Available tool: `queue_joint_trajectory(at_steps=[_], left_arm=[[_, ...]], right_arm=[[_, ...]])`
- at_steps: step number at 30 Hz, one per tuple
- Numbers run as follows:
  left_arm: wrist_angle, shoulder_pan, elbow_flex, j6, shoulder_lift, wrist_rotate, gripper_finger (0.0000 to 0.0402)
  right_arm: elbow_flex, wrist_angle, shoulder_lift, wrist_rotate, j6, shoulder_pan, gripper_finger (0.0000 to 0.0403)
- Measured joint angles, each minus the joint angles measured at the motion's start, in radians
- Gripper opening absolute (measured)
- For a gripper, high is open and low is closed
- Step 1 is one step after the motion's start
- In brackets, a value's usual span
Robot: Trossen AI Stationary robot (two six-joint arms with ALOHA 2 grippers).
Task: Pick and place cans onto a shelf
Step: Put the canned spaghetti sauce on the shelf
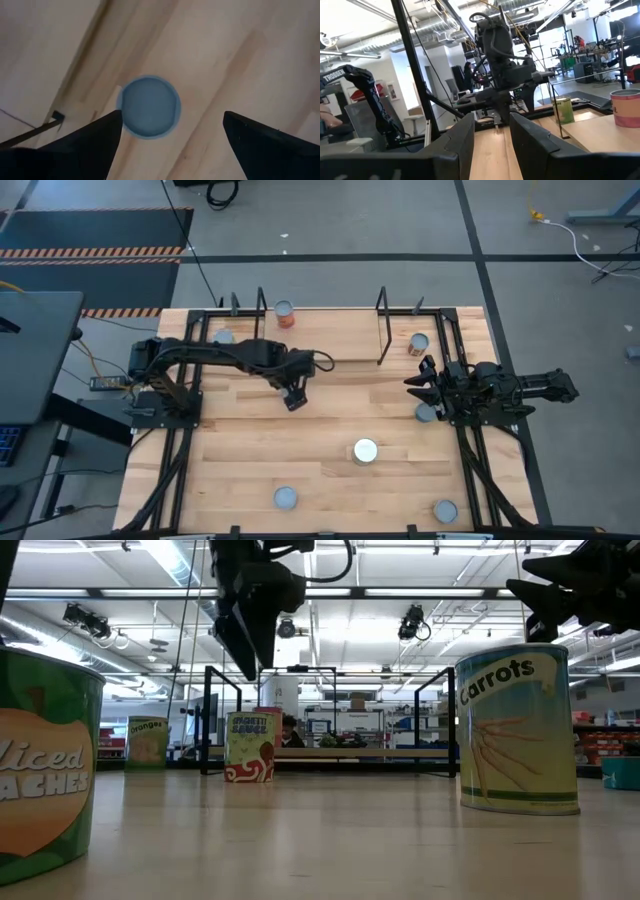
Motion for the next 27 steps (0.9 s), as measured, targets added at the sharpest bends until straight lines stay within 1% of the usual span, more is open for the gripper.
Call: queue_joint_trajectory(at_steps=[6,8,11,15,19,27], left_arm=[[0.027,0.005,-0.005,-0.03,0.0,-0.019,0.0353],[0.077,0.005,-0.025,-0.048,0.001,-0.02,0.0353],[0.099,0.004,-0.051,-0.086,0.002,-0.024,0.0353],[0.124,0.008,-0.102,-0.14,0.003,-0.073,0.0353],[0.157,0.012,-0.15,-0.175,0.002,-0.097,0.0353],[0.261,0.011,-0.239,-0.22,0.002,-0.102,0.0353]], right_arm=[[0.0,0.0,0.0,0.0,0.0,0.0,0.0133],[0.0,0.0,0.0,0.0,0.0,0.0,0.0133],[0.0,0.0,0.0,0.0,0.0,0.0,0.0133],[0.0,0.0,0.0,0.0,0.0,0.0,0.0133],[0.0,0.0,0.0,0.0,0.0,0.0,0.0133],[0.0,-0.001,0.0,0.0,0.0,0.0,0.0133]])
